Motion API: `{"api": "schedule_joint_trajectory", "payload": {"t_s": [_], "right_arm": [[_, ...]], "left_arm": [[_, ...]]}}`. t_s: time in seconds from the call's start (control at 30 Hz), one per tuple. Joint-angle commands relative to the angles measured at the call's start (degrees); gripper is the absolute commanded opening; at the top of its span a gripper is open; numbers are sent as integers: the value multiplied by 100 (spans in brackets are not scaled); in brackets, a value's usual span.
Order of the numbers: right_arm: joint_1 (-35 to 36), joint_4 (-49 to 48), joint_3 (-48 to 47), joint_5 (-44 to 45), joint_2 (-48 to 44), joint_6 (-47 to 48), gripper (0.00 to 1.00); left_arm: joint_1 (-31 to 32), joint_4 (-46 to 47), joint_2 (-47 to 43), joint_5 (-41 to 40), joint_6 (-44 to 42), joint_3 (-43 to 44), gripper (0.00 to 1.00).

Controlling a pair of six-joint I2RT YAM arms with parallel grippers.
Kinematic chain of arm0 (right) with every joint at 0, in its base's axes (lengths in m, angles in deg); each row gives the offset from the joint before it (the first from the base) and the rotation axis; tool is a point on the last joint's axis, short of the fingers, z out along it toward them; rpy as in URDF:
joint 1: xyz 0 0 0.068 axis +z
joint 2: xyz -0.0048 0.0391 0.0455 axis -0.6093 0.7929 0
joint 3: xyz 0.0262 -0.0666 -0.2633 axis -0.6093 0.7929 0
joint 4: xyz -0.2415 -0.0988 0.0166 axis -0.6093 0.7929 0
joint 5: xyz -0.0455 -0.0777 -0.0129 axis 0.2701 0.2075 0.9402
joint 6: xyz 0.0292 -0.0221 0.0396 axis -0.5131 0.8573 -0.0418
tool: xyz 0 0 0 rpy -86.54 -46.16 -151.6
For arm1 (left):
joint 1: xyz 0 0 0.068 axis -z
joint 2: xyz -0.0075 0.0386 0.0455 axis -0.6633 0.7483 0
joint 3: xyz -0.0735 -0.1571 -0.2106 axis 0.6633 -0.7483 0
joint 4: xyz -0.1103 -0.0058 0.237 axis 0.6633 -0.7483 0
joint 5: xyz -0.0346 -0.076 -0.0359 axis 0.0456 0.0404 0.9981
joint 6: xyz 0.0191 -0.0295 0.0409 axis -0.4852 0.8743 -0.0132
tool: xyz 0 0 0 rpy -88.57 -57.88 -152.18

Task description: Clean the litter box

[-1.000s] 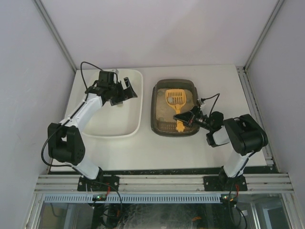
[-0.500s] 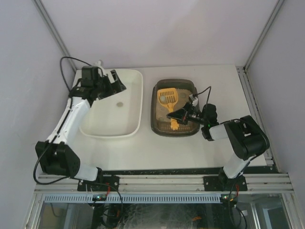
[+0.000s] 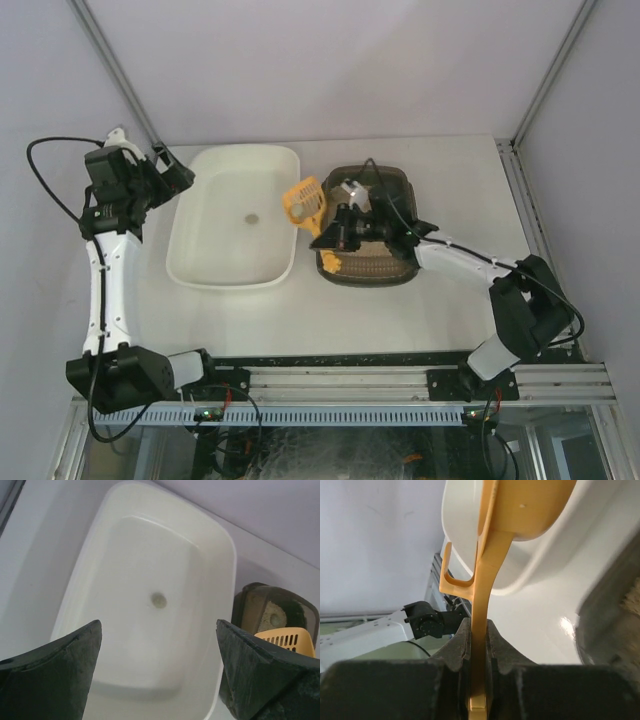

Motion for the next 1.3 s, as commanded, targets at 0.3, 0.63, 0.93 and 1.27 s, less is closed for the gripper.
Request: {"api": "schedule_joint_trajectory", "payload": {"t_s": [0.3, 0.63, 0.93, 1.27], "right_arm": [[1974, 5507, -4017, 3446, 1510, 2861, 0], [3448, 6824, -5951, 7644, 3010, 4205, 0], [3683, 6596, -6047, 8446, 3066, 4791, 0], [2973, 7357, -5872, 8223, 2047, 4005, 0]], "left_arm": [[-683, -572, 46, 816, -609, -19, 100], [-696, -602, -84, 865, -800, -278, 100], [-696, -669, 149, 381, -593, 198, 100], [299, -346, 1319, 268, 1068, 1201, 100]]}}
